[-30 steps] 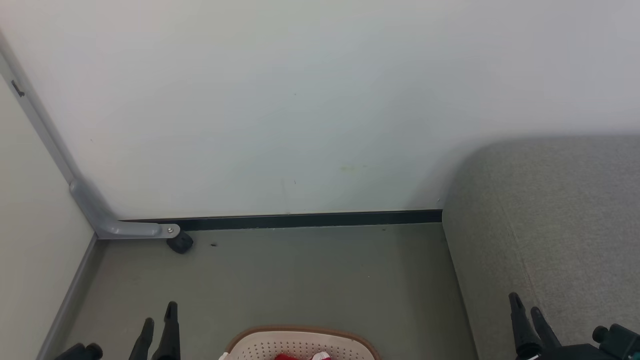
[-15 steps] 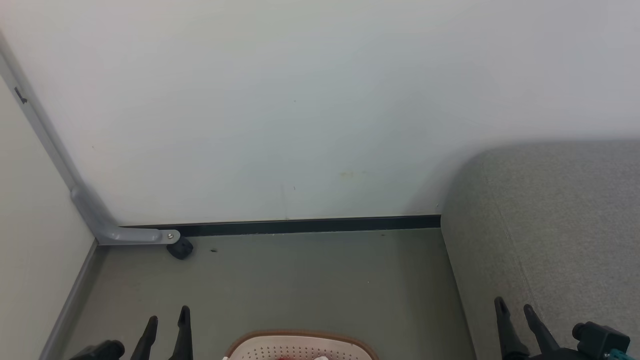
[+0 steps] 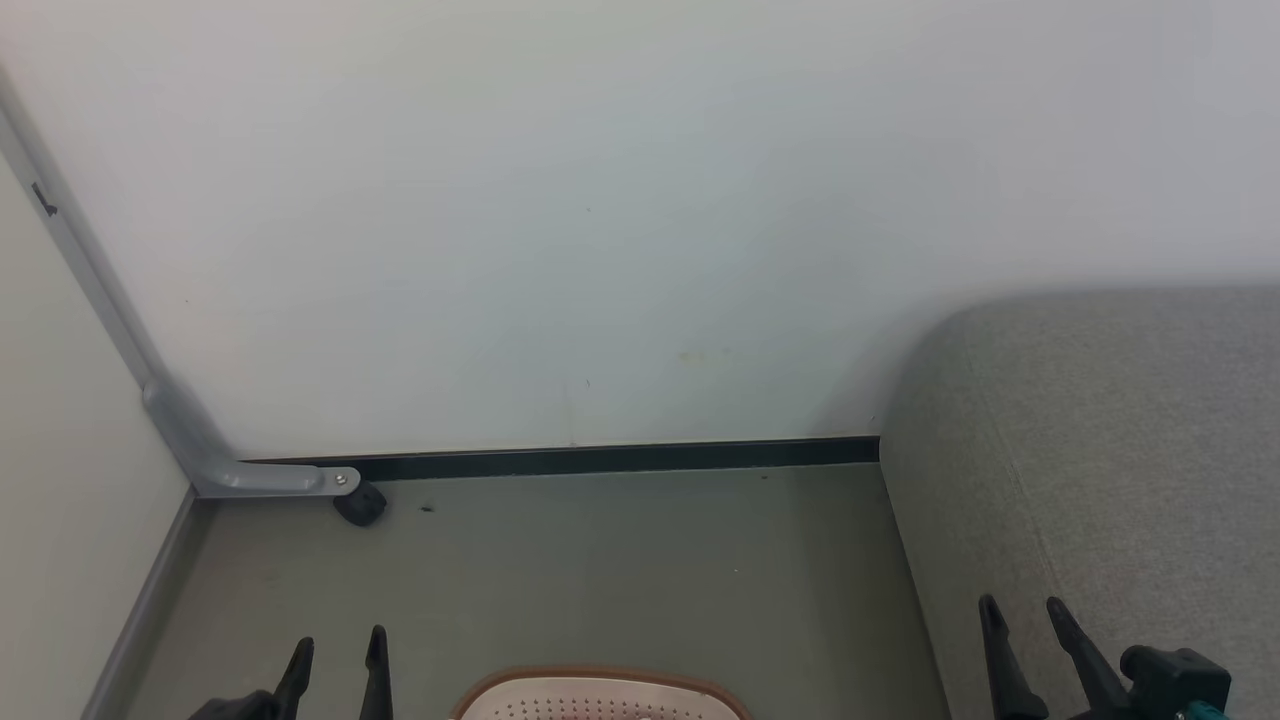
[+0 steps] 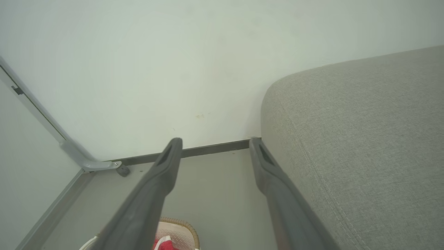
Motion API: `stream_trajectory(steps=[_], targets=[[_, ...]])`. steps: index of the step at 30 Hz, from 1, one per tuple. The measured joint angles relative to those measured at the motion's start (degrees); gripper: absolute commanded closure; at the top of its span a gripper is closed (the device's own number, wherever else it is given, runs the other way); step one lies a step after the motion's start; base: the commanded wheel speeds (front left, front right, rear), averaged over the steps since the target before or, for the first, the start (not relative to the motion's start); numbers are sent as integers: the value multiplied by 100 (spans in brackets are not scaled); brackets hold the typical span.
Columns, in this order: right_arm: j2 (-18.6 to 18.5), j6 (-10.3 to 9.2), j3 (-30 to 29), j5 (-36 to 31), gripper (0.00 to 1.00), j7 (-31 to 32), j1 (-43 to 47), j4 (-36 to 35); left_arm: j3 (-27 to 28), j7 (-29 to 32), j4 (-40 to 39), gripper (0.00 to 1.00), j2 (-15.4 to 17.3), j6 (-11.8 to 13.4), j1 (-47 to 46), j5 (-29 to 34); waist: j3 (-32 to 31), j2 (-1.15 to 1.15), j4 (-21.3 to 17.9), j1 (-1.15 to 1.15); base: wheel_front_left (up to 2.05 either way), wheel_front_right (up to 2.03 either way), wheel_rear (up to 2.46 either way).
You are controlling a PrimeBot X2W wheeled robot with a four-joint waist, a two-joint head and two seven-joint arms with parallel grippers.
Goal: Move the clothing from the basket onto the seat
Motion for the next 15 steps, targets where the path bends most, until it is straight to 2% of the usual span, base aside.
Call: stream_trajectory(steps=[15], targets=[[-116,-236,170,-1087,0,-319,15,-148,-190,-324,211,0,14,220,0,1078,-25,0,-24,0,0,0,0]])
